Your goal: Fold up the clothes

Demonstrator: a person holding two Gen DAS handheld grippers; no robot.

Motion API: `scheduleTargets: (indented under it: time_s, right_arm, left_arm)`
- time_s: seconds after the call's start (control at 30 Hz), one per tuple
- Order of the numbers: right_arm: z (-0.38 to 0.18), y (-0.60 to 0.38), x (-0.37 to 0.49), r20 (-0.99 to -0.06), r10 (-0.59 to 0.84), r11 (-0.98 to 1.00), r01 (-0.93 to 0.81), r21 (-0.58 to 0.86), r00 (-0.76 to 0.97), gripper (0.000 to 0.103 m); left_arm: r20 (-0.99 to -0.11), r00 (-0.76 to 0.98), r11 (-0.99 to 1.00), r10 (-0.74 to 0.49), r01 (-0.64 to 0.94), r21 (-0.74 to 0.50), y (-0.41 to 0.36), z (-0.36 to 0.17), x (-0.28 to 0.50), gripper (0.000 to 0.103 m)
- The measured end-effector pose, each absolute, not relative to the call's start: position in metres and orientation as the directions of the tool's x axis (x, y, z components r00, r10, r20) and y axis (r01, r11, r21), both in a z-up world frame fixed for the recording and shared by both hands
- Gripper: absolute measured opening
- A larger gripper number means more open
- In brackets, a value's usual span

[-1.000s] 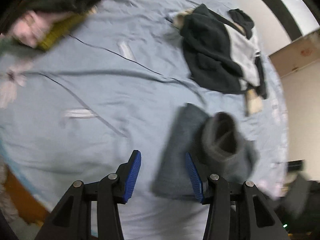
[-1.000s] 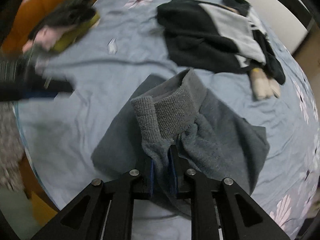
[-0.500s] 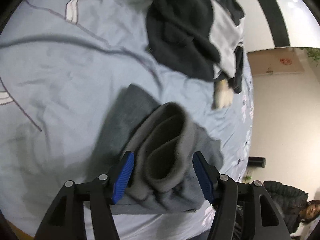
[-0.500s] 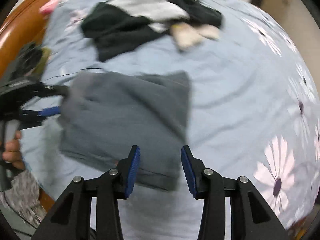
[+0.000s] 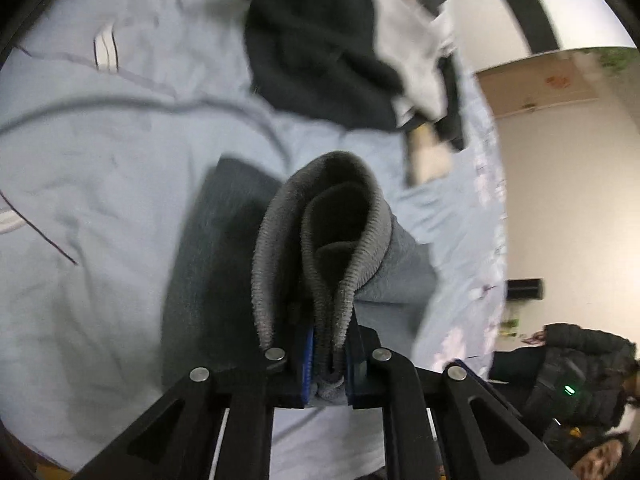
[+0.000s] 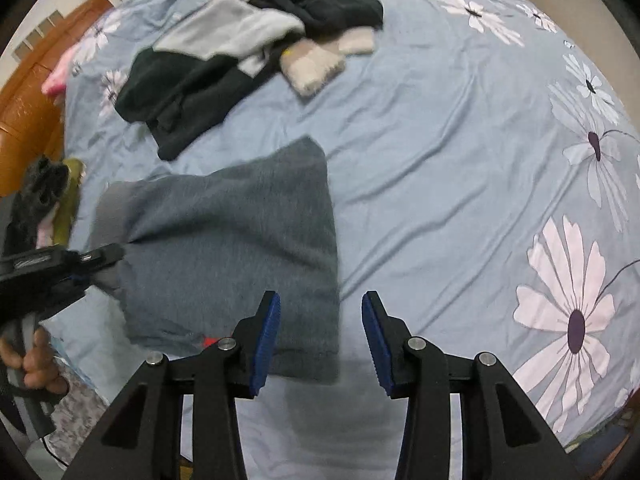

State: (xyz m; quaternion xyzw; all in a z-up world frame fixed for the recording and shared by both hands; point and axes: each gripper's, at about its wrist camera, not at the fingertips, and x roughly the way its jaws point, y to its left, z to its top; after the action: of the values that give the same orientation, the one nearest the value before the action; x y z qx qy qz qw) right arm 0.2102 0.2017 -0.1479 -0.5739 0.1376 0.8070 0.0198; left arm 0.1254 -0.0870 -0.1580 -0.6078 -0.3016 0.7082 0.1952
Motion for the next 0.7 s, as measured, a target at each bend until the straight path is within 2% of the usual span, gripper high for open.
scheduleTargets:
  time_s: [0.1,0.2,0.33,0.4,0.5,0.6,0.7]
  right_arm:
    - [-0.146,0.208,0.209,-0.921,-0.166,-0.949,-0.198,0.247,-0.352,0.044]
    - [-0.165,0.207,0.204,-0.933,-0.188,-0.941,-0.216,0.26,-0.307,0.044]
    - [-0.187,0.204,0.196,-0.946,-0.21,-0.935,-0.233,0.269,-0.247,0.044]
    - [-0.178,0.203,0.191,-0.939,-0.213,-0.937,-0.216,0.275,-0.271,0.044]
    - [-0.158,0.195,0.18,-0.922,-0.235,-0.945,-0.15,0.291,-0.309,0.044]
    - [-0.143,0.172,0.165,-0.902,-0.283,-0.95,-0.036,0.311,-0.325,0.044]
    - [-0.146,0.136,0.154,-0.889,-0.341,-0.94,0.088,0.331,-0.306,0.044]
  left_arm:
    - [-0.78,-0.211,-0.778,0.59,0.113,-0.619,-0.108,-0.158,0.134,0.013]
    - [-0.855,-0.134,-0.836,0.5,0.182,-0.518,-0.117,-0.205,0.133,0.015]
    - [-0.831,-0.116,-0.77,0.544,0.324,-0.55,-0.132,-0.225,0.126,0.024]
    - [-0.844,-0.142,-0.795,0.517,0.285,-0.535,-0.132,-0.201,0.125,0.042]
    - [-0.872,-0.208,-0.869,0.444,0.137,-0.475,-0.127,-0.151,0.126,0.06]
    - [-0.874,-0.238,-0.905,0.424,-0.07,-0.42,-0.106,-0.125,0.122,0.063]
    - [-0.882,-0.185,-0.892,0.433,-0.229,-0.39,-0.08,-0.139,0.117,0.063]
